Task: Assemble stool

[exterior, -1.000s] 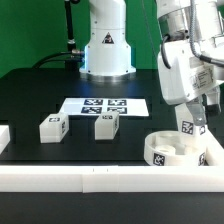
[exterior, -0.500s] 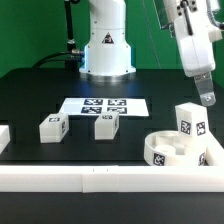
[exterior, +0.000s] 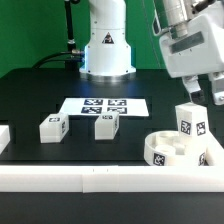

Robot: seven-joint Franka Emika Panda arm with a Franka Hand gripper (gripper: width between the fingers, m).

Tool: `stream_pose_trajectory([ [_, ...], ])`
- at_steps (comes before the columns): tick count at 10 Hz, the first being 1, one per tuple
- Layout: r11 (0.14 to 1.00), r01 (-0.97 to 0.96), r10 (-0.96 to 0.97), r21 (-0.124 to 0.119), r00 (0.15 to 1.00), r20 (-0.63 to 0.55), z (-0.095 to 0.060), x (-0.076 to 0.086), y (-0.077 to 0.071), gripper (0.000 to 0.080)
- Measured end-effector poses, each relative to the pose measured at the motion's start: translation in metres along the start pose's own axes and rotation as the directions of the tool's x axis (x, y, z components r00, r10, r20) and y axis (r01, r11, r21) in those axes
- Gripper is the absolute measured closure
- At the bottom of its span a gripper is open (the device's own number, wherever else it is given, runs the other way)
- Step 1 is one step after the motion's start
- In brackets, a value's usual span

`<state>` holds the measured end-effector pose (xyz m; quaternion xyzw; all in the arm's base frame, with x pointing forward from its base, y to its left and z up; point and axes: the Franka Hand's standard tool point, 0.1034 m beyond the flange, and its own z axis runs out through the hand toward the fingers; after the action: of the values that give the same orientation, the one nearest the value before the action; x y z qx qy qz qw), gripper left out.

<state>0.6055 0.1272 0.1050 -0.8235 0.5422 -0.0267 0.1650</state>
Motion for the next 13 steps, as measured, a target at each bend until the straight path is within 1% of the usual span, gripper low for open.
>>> stream_pose_trajectory([
  [1,0.987,0.157,-0.157,-0.023,0.988,0.002,-0.001,-0.002,-0.004,0.015],
  [3,0.895,0.442,-0.442,-0.049,0.897,0.021,0.001,-0.007,-0.008,0.015],
  [4,0.859,0.51,-0.51,-0.048,0.86,0.021,0.001,-0.006,-0.008,0.015],
  [5,0.788,0.614,-0.614,-0.05,0.789,0.026,0.001,-0.004,-0.007,0.015],
  [7,0.653,0.756,-0.755,-0.047,0.655,0.035,0.001,-0.003,-0.006,0.015],
  [8,0.544,0.837,-0.836,-0.055,0.546,0.045,0.002,-0.002,-0.005,0.015],
  [9,0.389,0.918,-0.916,-0.074,0.394,0.075,0.005,-0.005,-0.002,0.015],
  [10,0.242,0.966,-0.964,-0.085,0.25,0.095,0.006,-0.004,0.0,0.015],
  [11,0.118,0.989,-0.985,-0.088,0.128,0.112,0.007,-0.004,0.003,0.015],
  [13,-0.064,0.995,-0.99,-0.077,-0.054,0.13,0.007,0.002,0.005,0.015],
])
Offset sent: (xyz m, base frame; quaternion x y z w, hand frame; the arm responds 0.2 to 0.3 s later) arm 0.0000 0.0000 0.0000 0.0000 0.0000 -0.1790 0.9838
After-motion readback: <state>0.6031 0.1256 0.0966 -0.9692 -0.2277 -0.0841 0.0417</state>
